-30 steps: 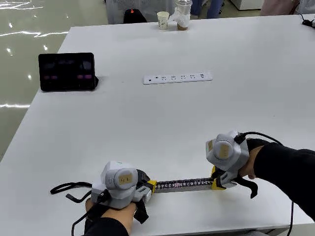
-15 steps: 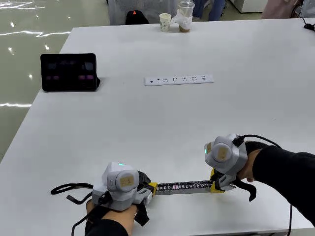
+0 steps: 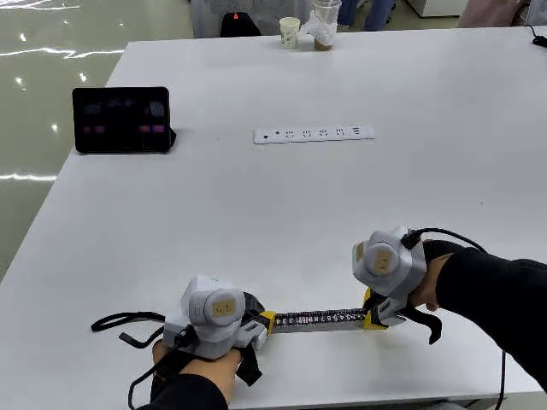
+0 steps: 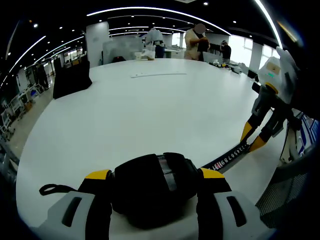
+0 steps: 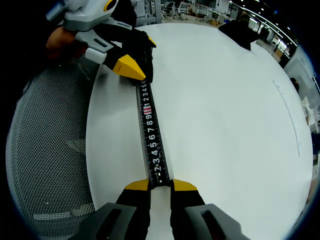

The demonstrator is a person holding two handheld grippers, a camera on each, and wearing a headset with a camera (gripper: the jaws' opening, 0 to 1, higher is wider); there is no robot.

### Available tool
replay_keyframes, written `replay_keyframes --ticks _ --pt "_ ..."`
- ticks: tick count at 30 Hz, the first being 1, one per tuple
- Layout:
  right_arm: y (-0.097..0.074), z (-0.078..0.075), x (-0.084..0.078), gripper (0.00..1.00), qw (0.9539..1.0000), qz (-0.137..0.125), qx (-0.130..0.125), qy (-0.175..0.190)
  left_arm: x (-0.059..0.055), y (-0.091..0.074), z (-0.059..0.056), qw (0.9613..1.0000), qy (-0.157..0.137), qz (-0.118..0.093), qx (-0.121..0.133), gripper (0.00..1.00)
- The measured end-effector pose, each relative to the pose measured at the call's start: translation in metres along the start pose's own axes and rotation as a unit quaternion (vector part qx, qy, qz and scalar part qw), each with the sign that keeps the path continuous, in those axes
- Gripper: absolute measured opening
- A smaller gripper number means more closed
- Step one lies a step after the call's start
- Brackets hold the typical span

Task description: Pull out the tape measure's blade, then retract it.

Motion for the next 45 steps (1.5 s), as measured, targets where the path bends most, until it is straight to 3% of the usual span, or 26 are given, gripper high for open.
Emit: replay_keyframes --ticks 45 --pt "0.005 0.001 0.016 0.11 1.0000 -0.003 0.000 0.005 0.000 0.000 0.000 1.0000 0.001 -0.001 0.000 0.64"
Point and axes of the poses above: the centre of the closed fingertips' face, and the gripper's own axes: y roughly forward along the fingers, z roughly to its left, x roughly out of its top, the point moved 8 cm from there along -y, roughly backward along the fingers, and after that the axes turned 11 degrees about x, right-handed, at the moved point
